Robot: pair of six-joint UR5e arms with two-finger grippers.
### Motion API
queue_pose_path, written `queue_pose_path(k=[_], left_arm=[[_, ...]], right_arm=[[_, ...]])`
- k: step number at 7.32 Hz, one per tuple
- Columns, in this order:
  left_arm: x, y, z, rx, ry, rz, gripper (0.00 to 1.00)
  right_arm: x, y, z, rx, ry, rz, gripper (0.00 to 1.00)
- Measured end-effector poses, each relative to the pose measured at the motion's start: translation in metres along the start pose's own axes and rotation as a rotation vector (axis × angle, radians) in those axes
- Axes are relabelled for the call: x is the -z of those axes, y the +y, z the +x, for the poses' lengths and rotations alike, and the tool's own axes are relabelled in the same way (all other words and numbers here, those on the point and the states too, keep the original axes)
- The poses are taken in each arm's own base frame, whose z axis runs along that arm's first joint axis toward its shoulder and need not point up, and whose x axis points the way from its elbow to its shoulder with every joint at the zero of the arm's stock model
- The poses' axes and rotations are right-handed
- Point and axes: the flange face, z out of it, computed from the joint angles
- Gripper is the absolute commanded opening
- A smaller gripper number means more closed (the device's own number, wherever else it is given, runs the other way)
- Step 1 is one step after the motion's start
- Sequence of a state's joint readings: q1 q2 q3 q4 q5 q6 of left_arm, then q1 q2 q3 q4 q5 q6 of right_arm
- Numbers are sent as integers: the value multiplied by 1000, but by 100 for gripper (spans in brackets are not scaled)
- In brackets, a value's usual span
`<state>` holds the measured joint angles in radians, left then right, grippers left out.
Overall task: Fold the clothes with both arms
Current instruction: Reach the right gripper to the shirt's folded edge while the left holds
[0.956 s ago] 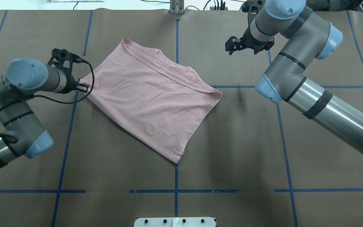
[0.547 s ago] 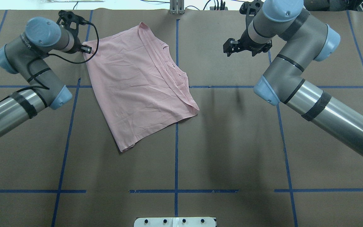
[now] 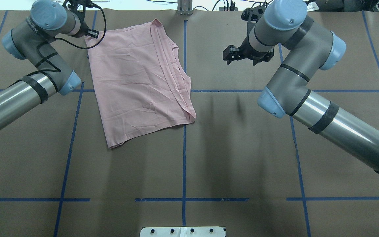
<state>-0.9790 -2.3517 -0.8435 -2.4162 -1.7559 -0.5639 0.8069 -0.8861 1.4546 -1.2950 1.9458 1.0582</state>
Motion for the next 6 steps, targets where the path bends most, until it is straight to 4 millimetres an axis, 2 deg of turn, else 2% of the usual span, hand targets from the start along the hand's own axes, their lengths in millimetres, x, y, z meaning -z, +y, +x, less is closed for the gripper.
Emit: queue_pose_path(k=[1, 2, 4, 5, 6], left_arm=[[17, -2, -14, -1, 68, -14, 100], [37, 2, -18, 0, 112, -16, 100], [75, 7, -6, 43, 145, -22, 100], [89, 17, 1, 74, 161, -21, 100], [95, 26, 7, 102, 172, -25, 100]], right_arm=[[-6, 18, -30, -36, -13, 4, 98], [-10, 37, -62, -86, -24, 12, 93], [-20, 75, -107, -214, -40, 4, 87], [-25, 94, -126, -267, -44, 4, 79], [-32, 110, -141, -315, -41, -3, 79]])
